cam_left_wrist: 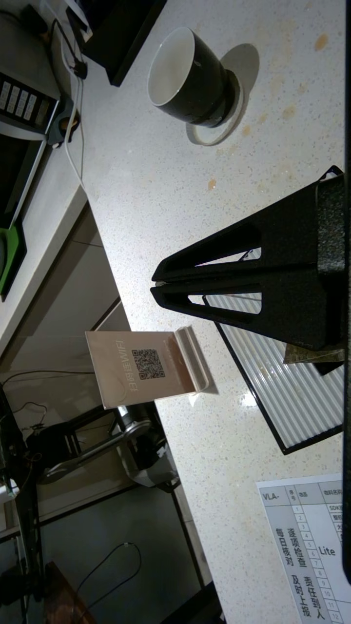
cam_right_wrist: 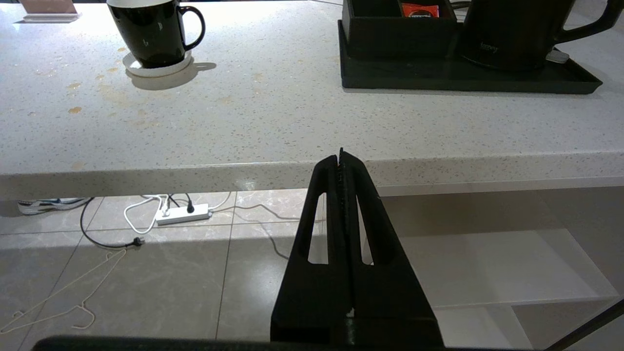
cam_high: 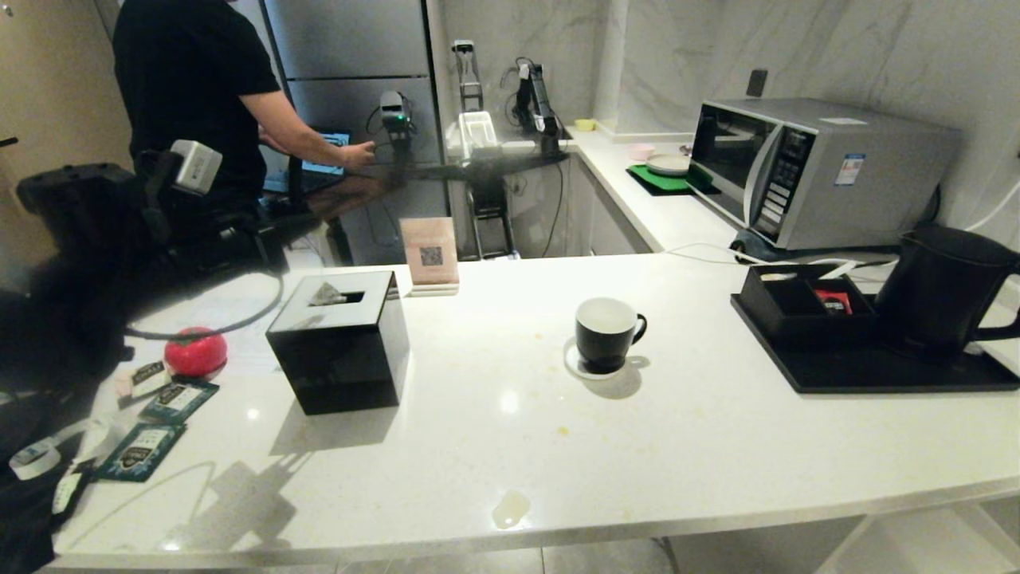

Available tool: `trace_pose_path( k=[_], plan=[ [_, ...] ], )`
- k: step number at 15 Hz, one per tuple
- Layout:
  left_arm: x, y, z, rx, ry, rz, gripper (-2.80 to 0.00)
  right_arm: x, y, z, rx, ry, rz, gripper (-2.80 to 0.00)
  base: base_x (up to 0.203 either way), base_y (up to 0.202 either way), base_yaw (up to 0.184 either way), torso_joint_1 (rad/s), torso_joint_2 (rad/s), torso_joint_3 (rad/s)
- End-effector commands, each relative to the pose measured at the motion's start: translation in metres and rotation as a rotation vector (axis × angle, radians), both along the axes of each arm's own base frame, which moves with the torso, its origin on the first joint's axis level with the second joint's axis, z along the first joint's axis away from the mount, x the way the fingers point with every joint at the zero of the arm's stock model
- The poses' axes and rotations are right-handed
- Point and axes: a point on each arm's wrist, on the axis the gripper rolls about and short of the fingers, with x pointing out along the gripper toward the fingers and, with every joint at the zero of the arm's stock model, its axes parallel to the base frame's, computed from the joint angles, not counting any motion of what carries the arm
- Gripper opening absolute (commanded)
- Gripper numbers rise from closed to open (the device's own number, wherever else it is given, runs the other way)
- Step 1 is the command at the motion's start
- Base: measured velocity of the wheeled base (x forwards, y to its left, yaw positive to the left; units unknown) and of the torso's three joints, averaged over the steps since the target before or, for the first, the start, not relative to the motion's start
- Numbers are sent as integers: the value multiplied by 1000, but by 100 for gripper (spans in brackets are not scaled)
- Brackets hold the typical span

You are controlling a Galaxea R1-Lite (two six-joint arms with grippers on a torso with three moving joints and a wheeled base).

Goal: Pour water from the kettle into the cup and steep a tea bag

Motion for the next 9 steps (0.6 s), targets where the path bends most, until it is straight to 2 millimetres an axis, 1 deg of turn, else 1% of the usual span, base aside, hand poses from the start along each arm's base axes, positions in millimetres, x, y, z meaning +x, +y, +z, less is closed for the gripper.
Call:
trace_pose_path(
  k=[1, 9],
  plan=[
    [0, -1, 0, 0, -4, -6, -280, 0, 0, 0, 0, 1, -1, -280, 0, 0, 0, 0, 0, 0],
    [-4, -4, 6, 1, -20, -14, -280, 0, 0, 0, -1, 1, 0, -280, 0, 0, 0, 0, 0, 0]
  ],
)
